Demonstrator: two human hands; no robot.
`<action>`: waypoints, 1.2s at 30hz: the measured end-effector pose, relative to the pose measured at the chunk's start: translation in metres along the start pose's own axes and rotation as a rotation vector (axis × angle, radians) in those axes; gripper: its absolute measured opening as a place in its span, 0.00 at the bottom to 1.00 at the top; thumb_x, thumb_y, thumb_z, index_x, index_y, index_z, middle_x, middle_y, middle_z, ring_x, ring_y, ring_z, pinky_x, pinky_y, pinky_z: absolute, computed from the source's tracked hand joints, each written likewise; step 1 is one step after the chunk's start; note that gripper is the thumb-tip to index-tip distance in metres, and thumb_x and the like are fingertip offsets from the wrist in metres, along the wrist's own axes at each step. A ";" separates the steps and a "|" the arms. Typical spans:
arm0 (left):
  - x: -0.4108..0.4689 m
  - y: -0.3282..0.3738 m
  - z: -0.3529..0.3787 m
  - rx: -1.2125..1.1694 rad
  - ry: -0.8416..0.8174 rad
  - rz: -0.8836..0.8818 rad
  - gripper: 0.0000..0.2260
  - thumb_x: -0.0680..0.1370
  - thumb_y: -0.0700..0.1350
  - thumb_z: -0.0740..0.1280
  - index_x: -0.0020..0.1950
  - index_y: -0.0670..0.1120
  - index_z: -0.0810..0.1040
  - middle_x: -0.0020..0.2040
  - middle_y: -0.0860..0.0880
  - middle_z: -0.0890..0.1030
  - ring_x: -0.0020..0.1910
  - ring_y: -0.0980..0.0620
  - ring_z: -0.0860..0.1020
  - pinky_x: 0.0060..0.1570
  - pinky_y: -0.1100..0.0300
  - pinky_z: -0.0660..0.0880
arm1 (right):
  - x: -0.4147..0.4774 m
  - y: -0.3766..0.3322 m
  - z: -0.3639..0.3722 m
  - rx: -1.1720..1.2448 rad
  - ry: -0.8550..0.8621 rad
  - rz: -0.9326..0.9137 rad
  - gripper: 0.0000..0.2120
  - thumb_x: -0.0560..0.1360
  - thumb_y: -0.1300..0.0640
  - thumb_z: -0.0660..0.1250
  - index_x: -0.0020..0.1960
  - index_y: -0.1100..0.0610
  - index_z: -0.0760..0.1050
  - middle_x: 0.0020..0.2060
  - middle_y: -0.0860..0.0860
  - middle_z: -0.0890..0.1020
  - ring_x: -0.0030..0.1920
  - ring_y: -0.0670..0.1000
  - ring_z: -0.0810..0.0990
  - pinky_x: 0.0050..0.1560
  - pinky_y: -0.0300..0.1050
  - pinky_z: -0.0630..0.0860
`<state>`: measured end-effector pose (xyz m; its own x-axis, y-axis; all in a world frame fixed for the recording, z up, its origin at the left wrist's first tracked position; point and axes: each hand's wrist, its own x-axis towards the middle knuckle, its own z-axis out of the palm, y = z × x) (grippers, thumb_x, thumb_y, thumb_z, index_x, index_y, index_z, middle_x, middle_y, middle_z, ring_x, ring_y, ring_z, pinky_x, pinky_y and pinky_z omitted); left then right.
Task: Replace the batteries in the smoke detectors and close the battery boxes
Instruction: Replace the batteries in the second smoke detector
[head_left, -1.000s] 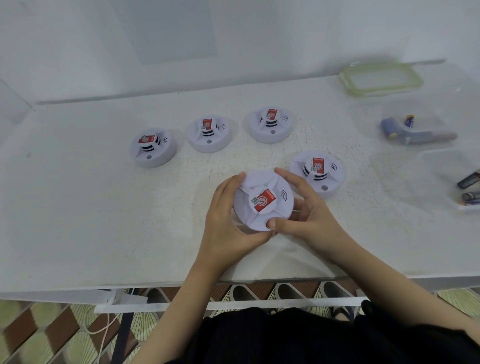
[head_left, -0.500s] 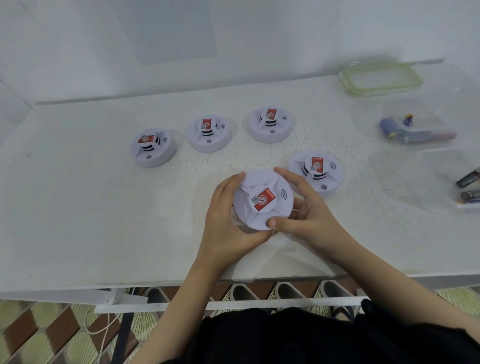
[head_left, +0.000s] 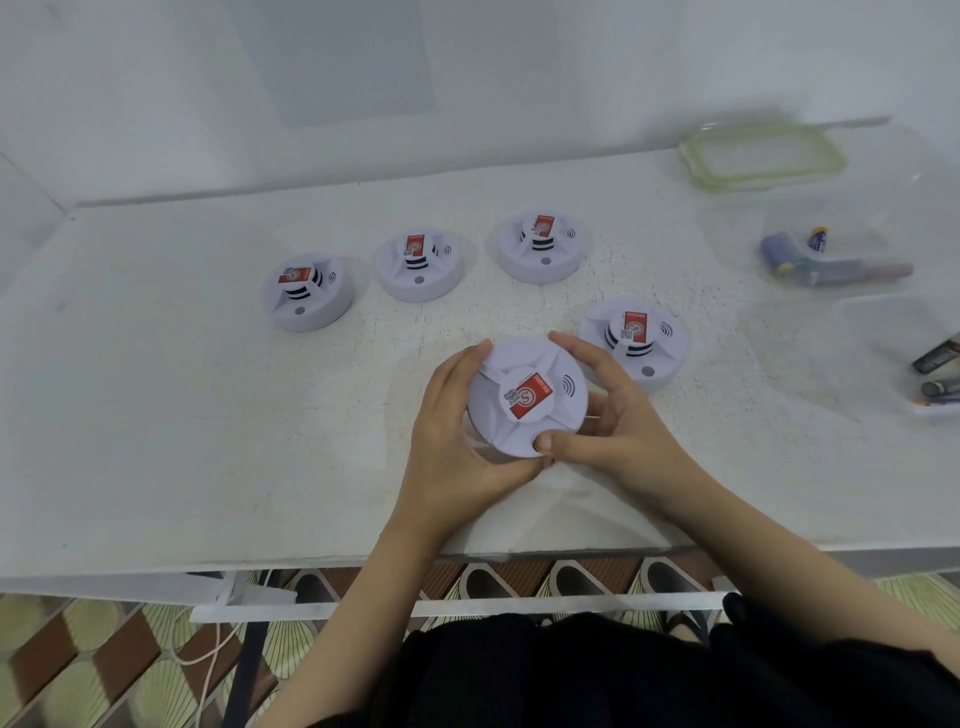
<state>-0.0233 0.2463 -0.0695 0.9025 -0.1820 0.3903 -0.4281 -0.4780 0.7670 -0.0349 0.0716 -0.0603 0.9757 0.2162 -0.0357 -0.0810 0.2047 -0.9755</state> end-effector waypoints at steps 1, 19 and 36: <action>0.000 0.000 0.000 -0.003 -0.003 -0.003 0.40 0.64 0.57 0.76 0.69 0.39 0.68 0.64 0.52 0.72 0.65 0.63 0.69 0.65 0.70 0.65 | 0.000 0.000 0.000 0.000 0.002 -0.001 0.39 0.64 0.70 0.72 0.70 0.51 0.64 0.56 0.55 0.81 0.55 0.54 0.81 0.48 0.46 0.80; 0.005 0.005 -0.007 -0.270 -0.093 -0.131 0.38 0.63 0.41 0.82 0.69 0.50 0.70 0.62 0.57 0.78 0.63 0.56 0.76 0.58 0.63 0.75 | 0.001 -0.002 -0.004 0.088 -0.017 0.067 0.36 0.66 0.69 0.70 0.69 0.47 0.65 0.54 0.58 0.82 0.55 0.61 0.81 0.50 0.54 0.80; 0.005 0.007 -0.008 -0.349 -0.115 -0.161 0.36 0.64 0.35 0.81 0.68 0.46 0.72 0.59 0.56 0.80 0.60 0.55 0.78 0.53 0.65 0.76 | -0.001 -0.009 0.003 -0.063 0.011 0.089 0.39 0.66 0.76 0.70 0.68 0.48 0.63 0.49 0.62 0.83 0.50 0.59 0.83 0.49 0.52 0.81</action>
<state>-0.0223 0.2494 -0.0581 0.9503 -0.2328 0.2067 -0.2530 -0.1908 0.9485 -0.0353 0.0724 -0.0505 0.9676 0.2198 -0.1245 -0.1544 0.1244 -0.9801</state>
